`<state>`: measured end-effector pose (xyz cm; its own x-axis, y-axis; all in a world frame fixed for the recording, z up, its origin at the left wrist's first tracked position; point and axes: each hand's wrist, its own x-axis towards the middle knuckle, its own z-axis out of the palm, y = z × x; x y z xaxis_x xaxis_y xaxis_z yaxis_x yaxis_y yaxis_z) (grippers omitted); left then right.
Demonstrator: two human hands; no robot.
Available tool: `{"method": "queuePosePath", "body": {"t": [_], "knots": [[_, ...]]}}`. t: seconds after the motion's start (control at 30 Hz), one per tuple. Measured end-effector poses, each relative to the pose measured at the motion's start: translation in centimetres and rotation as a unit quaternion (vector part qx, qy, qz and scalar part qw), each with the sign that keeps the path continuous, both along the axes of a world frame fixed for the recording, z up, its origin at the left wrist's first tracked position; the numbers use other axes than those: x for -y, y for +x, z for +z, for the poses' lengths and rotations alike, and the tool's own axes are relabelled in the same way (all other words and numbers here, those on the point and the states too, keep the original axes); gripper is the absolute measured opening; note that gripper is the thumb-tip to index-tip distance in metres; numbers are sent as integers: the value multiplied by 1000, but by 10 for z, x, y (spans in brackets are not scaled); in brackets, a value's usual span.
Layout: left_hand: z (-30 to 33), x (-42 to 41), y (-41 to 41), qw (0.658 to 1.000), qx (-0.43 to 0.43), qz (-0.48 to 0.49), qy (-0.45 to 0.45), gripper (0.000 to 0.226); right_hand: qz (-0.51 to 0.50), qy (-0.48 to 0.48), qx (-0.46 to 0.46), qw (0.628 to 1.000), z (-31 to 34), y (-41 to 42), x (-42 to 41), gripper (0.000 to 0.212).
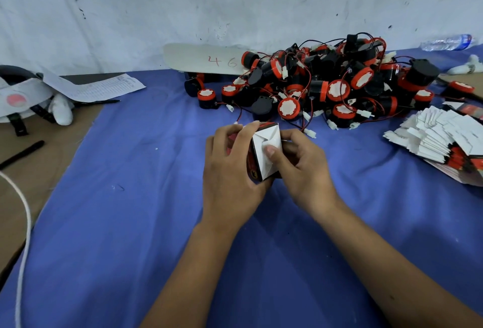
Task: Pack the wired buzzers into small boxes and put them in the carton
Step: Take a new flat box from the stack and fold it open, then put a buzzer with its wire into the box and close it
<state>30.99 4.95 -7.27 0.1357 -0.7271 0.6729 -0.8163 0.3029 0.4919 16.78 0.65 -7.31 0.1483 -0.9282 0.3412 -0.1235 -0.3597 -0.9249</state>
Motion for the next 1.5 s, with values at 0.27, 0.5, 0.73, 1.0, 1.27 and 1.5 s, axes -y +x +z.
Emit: {"method": "queuePosePath", "body": {"t": [0.27, 0.5, 0.73, 1.0, 1.27, 1.5], "knots": [[-2, -1, -9, 999, -18, -35, 0, 79, -80, -37, -32, 996, 0, 3, -2, 12], [-2, -2, -10, 997, -61, -40, -28, 80, -56, -75, -27, 995, 6, -1, -5, 27], [-4, 2, -6, 998, -47, -38, -20, 84, -68, -96, -94, 989, 7, 0, -6, 31], [-5, 3, -10, 997, -51, -54, -33, 82, -91, -74, -59, 991, 6, -1, -4, 29], [-8, 8, -3, 986, -105, -124, -30, 85, 156, 128, 143, 969, 22, -26, 7, 32], [-16, 15, 3, 987, -81, -120, 73, 95, 101, -64, -127, 985, 23, -27, 0, 28]]}}
